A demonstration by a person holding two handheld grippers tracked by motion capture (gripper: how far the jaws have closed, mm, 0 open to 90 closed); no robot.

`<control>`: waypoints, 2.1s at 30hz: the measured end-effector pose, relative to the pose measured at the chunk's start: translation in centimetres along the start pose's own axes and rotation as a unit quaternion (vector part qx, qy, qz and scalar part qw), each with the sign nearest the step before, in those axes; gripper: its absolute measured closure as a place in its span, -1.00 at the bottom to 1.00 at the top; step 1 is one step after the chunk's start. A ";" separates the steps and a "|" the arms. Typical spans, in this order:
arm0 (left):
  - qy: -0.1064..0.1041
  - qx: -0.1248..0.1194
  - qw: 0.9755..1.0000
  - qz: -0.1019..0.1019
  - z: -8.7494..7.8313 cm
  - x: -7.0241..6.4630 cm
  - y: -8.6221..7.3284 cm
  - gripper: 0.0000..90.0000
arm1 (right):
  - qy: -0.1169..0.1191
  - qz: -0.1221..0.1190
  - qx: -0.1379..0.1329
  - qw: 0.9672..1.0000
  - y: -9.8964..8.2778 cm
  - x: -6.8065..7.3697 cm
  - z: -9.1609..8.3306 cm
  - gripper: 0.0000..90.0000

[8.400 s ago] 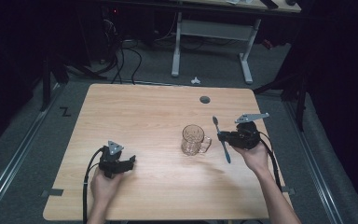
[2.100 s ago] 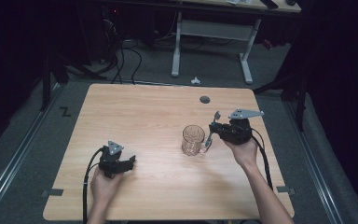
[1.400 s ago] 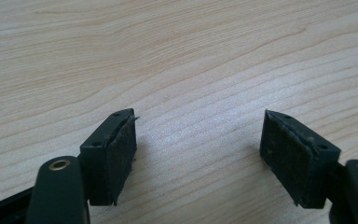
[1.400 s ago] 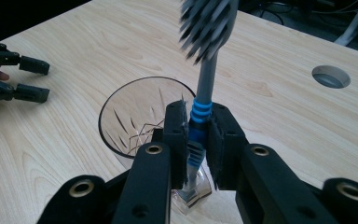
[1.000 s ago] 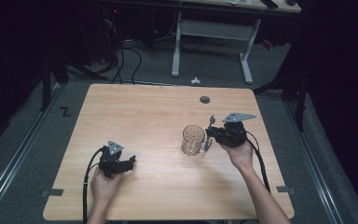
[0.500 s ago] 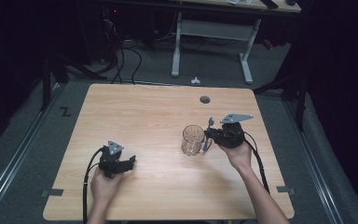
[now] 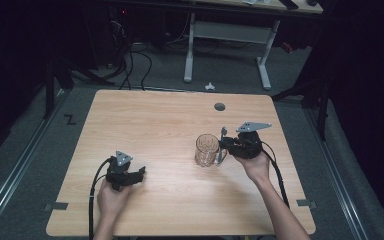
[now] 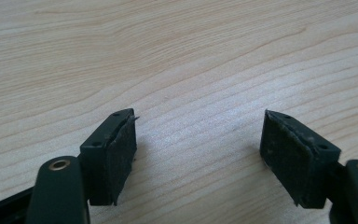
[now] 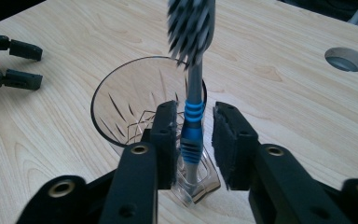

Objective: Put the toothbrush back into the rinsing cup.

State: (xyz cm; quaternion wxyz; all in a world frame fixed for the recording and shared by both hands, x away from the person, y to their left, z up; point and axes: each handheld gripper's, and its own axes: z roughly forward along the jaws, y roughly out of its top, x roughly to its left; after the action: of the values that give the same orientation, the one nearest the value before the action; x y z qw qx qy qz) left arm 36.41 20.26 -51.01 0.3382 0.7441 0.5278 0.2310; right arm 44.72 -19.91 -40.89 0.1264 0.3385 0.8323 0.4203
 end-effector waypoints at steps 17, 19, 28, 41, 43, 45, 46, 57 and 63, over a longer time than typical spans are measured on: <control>0.000 0.000 1.000 0.001 0.0 0.0 0.0 -0.39 | -0.022 0.011 -0.024 0.999 -0.3 -0.3 -1.8 0.31; 0.001 0.000 1.000 0.001 0.0 0.0 0.0 -0.39 | -0.024 0.013 -0.026 0.999 -0.4 -0.5 -2.1 0.31; 0.001 0.000 1.000 0.001 0.0 0.0 0.0 -0.39 | -0.031 0.020 -0.034 0.999 -0.9 -0.8 -2.9 0.31; 0.001 0.000 1.000 0.001 0.0 0.0 0.0 -0.39 | -0.037 0.019 -0.049 0.998 -1.1 -0.8 -4.2 0.32; 0.001 0.000 1.000 0.001 0.0 0.0 0.0 -0.39 | -0.037 0.021 -0.051 0.998 -1.1 -0.8 -4.3 0.32; 0.001 0.000 1.000 0.001 0.0 0.0 0.0 -0.39 | -0.038 0.021 -0.051 0.998 -1.2 -0.8 -4.5 0.32; 0.001 0.000 1.000 0.001 0.0 0.0 0.0 -0.39 | -0.038 0.021 -0.052 0.998 -1.2 -0.8 -4.5 0.33; 0.001 0.000 1.000 0.001 0.0 0.0 0.0 -0.39 | -0.042 0.028 -0.057 0.997 -1.8 -1.1 -5.3 0.33; 0.001 0.000 1.000 0.001 0.0 0.0 0.0 -0.39 | -0.042 0.035 -0.063 0.997 -2.3 -1.3 -5.7 0.34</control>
State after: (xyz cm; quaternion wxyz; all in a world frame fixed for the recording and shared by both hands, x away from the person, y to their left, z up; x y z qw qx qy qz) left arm 36.41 20.23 -51.02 0.3377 0.7445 0.5272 0.2320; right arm 41.77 -25.25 -39.29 0.1673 0.3764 0.7858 0.4614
